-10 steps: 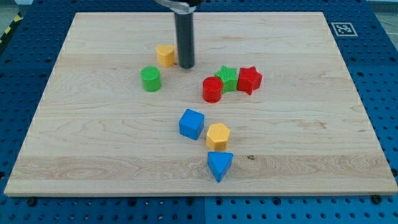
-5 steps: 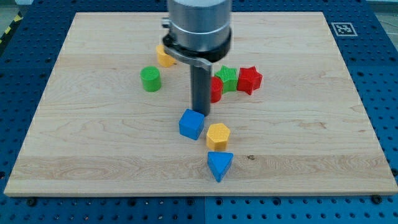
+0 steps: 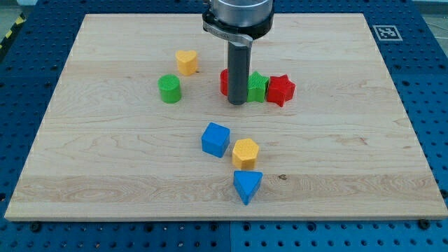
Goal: Move the red circle right to the yellow heart
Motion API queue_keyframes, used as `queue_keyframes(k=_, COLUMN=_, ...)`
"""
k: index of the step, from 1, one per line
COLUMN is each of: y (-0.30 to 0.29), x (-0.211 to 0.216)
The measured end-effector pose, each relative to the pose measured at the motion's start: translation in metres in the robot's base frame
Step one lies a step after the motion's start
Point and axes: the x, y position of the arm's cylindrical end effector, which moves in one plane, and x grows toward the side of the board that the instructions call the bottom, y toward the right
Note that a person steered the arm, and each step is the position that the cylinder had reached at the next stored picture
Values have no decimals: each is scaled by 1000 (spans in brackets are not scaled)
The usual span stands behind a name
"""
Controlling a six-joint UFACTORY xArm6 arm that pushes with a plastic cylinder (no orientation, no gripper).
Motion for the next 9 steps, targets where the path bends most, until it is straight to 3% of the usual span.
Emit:
queue_keyframes(k=6, y=5, x=-30)
queue_keyframes(k=9, y=-25, x=-5)
